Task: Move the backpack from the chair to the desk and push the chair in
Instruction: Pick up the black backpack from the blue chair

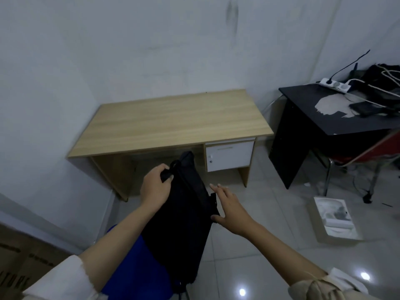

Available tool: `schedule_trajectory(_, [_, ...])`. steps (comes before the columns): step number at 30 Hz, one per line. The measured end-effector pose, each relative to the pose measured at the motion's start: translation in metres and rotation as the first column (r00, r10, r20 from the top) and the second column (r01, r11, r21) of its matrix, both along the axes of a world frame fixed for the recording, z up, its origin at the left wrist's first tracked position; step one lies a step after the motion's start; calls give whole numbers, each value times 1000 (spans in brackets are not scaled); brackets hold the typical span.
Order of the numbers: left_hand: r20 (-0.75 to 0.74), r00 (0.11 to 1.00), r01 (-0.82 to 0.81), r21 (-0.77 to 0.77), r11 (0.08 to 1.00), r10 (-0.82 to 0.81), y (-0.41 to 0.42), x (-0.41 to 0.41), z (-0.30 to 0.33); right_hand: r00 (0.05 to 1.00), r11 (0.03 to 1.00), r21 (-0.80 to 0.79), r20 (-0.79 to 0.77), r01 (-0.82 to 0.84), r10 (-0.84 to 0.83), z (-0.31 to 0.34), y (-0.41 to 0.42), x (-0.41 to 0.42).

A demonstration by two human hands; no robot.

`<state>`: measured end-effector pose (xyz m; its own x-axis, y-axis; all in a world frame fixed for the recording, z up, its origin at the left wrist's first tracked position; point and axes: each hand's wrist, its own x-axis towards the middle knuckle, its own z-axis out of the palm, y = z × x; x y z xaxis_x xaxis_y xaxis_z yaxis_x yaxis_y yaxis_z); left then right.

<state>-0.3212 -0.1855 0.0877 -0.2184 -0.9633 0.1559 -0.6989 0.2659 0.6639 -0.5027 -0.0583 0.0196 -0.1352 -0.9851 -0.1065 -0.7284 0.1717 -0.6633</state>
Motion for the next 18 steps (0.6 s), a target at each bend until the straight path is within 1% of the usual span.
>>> schedule_trajectory(5, [-122,990,-48,136,989,65,-7,-64,12,1000,1000,7,18,11,-11,-3,8,-47])
schedule_trajectory(10, [-317,941,-36,245,969,115,-19,-125,26,999,999,17,-33,44,-44,-6,-4,-78])
schedule_trajectory(12, [-402,904,-25,293,956,147,-26,-143,32,998,1000,17,-55,27,-26,-6,-16,-85])
schedule_trajectory(15, [-511,828,-22,381,924,230,-36,-164,40,999,1000,-5,-50,7,-7,-4,-35,-87])
schedule_trajectory(18, [-590,751,-15,433,901,296,-53,-182,46,999,996,-87,-30,24,-27,0,-62,-87])
